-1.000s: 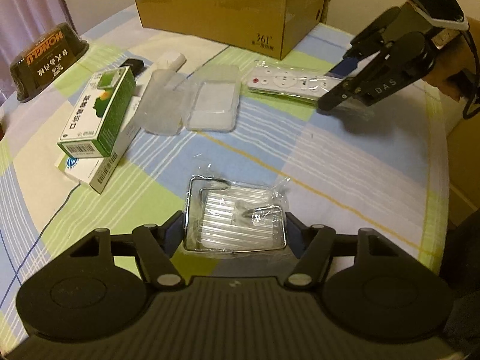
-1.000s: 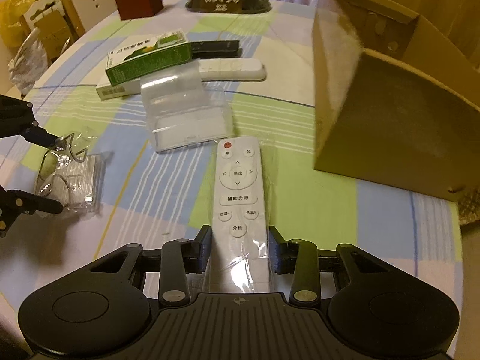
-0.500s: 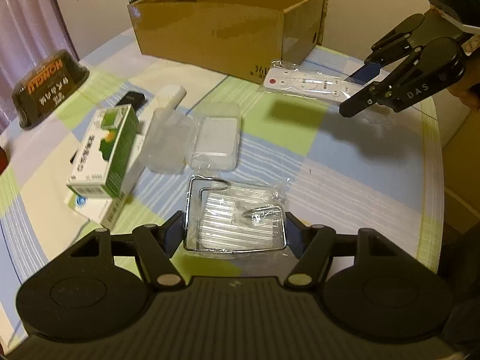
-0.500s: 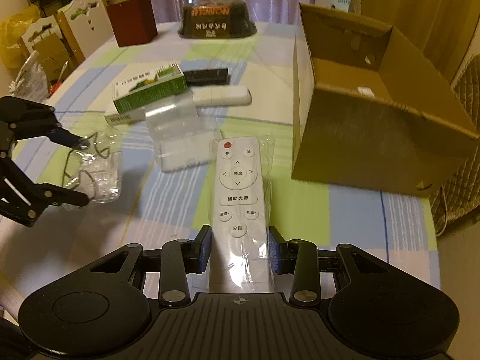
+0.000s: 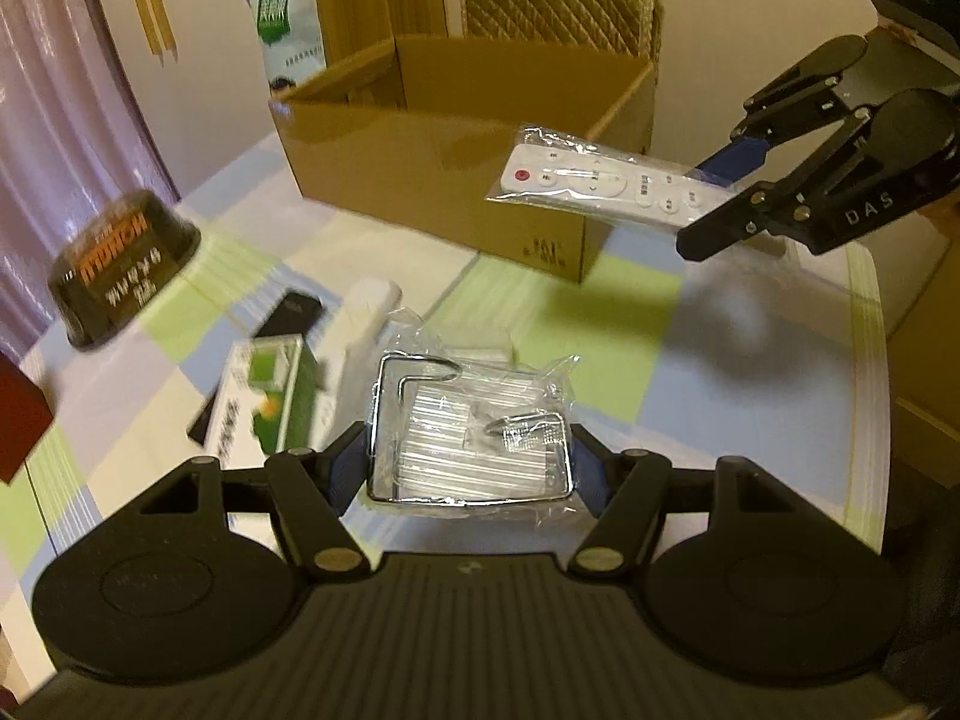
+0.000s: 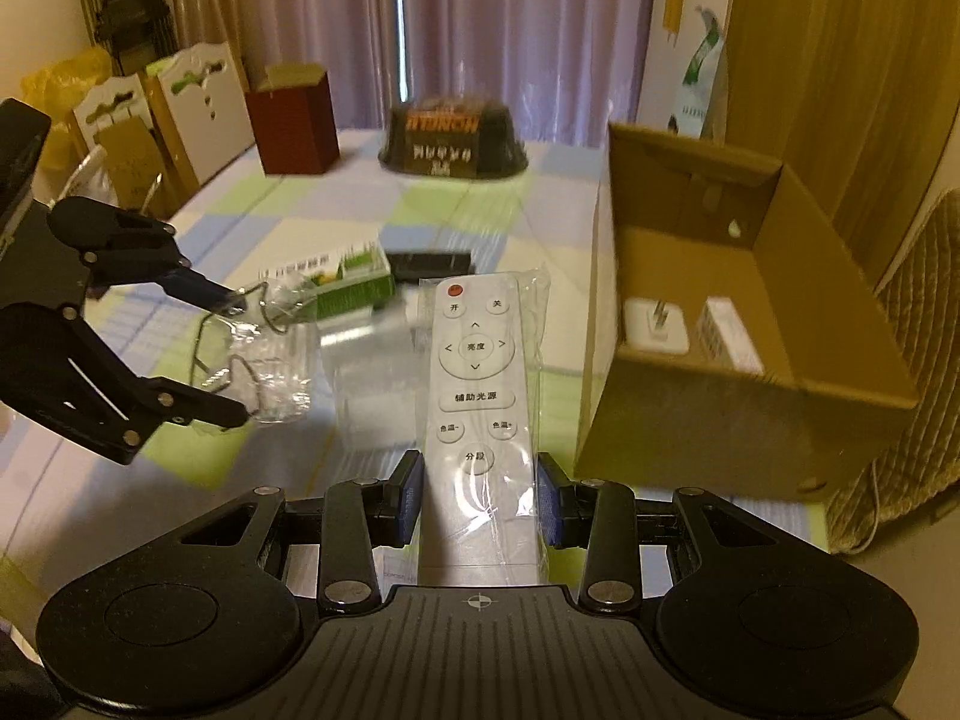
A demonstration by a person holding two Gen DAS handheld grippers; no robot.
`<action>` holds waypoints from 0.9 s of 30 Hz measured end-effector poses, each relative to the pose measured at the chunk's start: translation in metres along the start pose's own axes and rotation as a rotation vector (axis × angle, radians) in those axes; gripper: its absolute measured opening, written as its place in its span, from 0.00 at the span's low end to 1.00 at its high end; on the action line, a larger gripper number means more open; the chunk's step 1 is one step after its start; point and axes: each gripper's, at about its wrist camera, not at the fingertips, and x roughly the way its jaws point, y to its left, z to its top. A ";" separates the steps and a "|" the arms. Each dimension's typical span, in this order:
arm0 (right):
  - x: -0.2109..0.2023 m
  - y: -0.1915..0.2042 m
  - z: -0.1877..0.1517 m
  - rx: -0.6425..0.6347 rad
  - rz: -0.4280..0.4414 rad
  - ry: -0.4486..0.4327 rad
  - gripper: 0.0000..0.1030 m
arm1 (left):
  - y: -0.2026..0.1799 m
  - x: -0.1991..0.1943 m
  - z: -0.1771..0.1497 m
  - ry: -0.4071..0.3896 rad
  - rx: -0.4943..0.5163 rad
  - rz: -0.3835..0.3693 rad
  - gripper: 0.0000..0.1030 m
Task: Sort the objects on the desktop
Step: 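Carry the packaging and white remote with both grippers over the cardboard box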
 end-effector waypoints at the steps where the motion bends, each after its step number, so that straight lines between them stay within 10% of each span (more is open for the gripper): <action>1: -0.003 -0.002 0.003 0.001 -0.001 -0.010 0.36 | 0.001 -0.001 0.006 -0.007 0.006 0.002 0.63; 27: -0.019 -0.125 0.074 0.063 -0.135 -0.158 0.36 | 0.015 0.042 0.186 -0.190 0.130 0.024 0.63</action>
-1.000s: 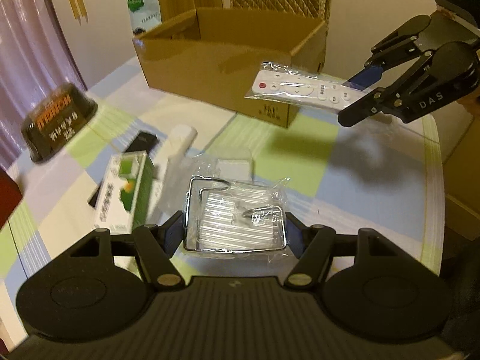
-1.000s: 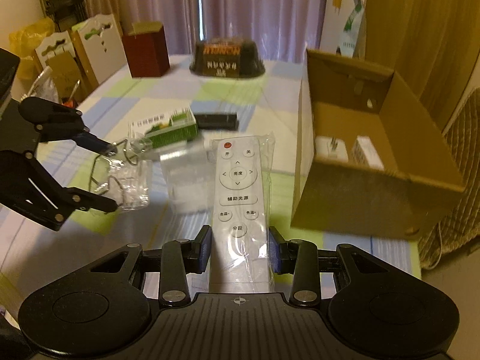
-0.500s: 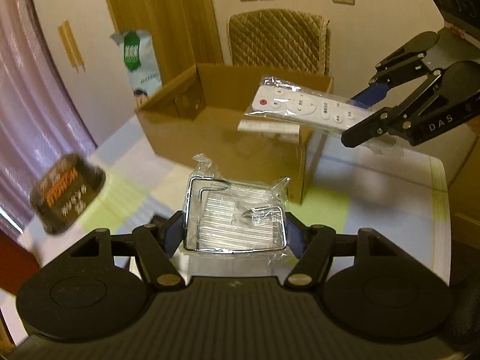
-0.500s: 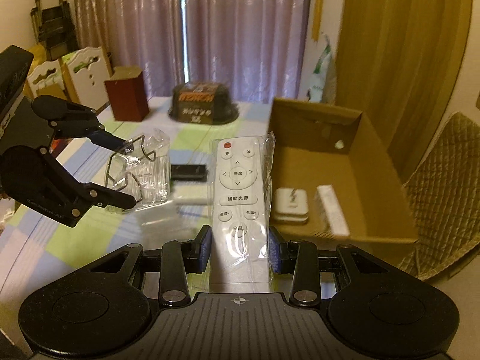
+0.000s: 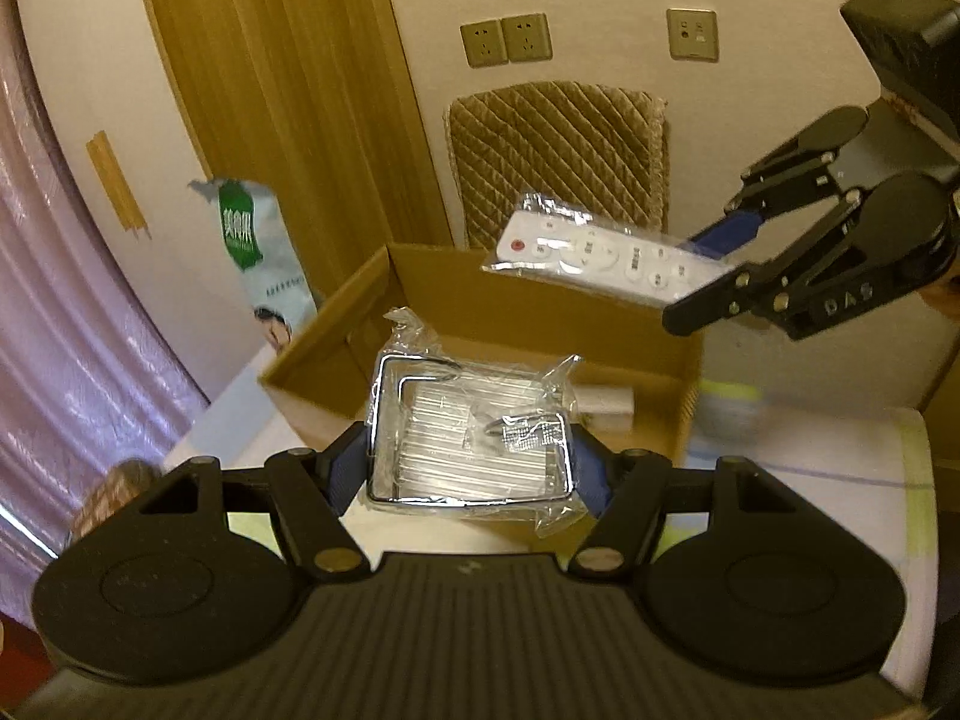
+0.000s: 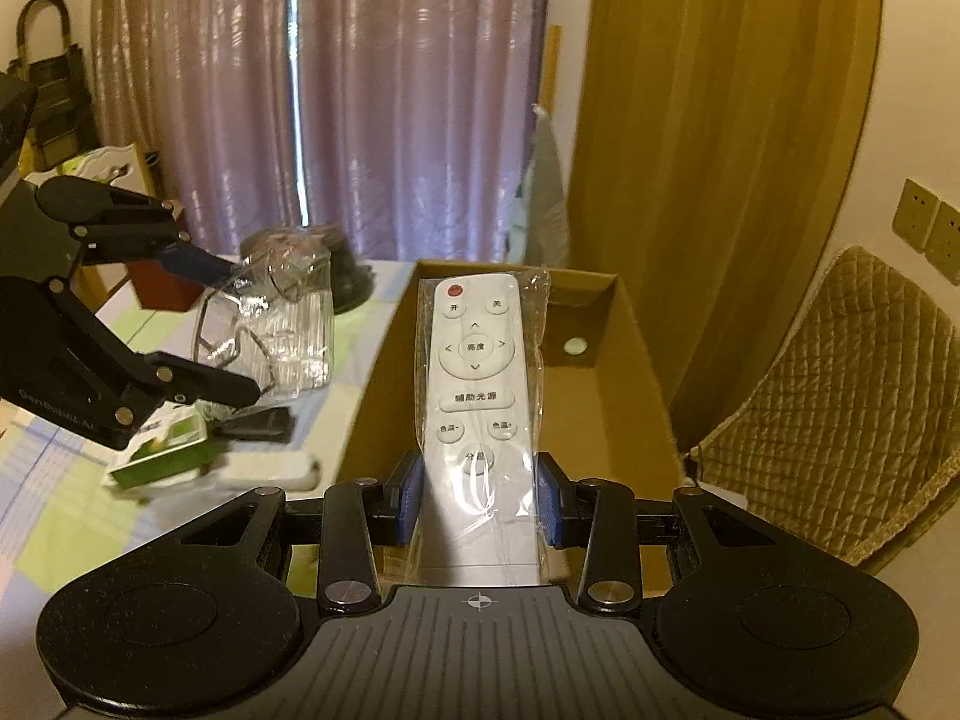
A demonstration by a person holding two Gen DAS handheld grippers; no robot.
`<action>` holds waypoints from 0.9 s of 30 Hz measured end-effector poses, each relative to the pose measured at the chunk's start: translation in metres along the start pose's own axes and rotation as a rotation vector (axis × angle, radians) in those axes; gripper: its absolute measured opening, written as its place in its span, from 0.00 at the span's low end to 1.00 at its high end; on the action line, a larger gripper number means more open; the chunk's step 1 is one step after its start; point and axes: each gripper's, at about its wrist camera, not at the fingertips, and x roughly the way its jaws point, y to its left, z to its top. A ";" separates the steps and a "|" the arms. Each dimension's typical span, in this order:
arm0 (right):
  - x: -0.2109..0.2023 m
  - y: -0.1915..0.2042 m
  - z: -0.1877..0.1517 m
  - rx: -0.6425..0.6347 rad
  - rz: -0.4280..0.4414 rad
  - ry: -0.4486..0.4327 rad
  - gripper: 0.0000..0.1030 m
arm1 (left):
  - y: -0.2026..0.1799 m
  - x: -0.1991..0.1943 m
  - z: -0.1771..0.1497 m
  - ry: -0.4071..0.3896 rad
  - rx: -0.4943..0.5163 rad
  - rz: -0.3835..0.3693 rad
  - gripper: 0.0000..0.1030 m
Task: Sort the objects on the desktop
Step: 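Carry the packaging and white remote with both grippers over the cardboard box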
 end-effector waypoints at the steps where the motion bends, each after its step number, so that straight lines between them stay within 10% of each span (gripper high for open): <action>1: 0.004 -0.004 0.001 0.000 -0.001 0.001 0.36 | 0.002 0.005 0.005 -0.001 0.002 0.001 0.63; 27: 0.094 -0.058 0.003 0.078 0.029 0.111 0.36 | 0.024 0.159 0.040 0.153 0.103 -0.044 0.63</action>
